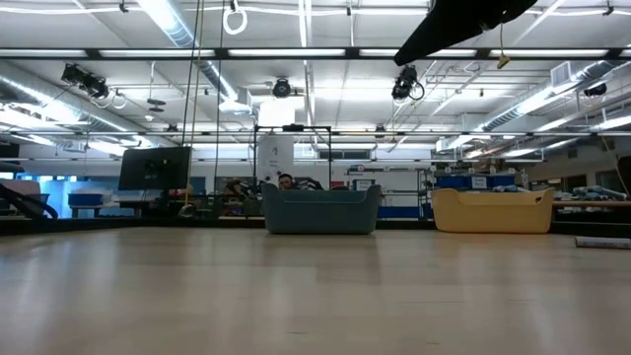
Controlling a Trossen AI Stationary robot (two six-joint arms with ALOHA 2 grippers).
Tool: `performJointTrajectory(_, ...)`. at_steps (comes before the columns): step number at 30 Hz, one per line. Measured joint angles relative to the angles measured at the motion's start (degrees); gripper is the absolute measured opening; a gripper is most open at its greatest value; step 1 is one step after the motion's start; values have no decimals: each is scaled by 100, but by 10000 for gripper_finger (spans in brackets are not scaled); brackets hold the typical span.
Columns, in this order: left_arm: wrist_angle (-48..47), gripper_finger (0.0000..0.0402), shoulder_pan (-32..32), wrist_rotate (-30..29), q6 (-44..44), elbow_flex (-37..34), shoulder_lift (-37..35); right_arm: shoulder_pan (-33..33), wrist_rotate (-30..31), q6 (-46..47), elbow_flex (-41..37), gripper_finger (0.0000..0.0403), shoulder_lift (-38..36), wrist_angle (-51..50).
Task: Sort batteries
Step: Put the small black battery into the orange bin
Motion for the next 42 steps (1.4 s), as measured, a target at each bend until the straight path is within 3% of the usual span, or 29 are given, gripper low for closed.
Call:
performJointTrajectory(9, 716, 37, 4, 110, 244, -713, 31, 2, -15, 120, 0, 10, 0, -15)
performJointTrajectory(18, 1019, 37, 235, -246, 42, -1205, 29, 2, -17, 122, -2, 10, 0, -22)
performJointTrajectory(29, 347, 37, 548, -459, -64, -1274, 27, 2, -17, 125, -2, 10, -2, -98)
performJointTrajectory(37, 477, 37, 605, -401, 482, -970, 22, 2, -17, 255, -2, 11, -2, -221)
performJointTrajectory(42, 1112, 37, 608, -154, 565, -1047, 28, 4, -17, 258, -2, 11, -2, -232)
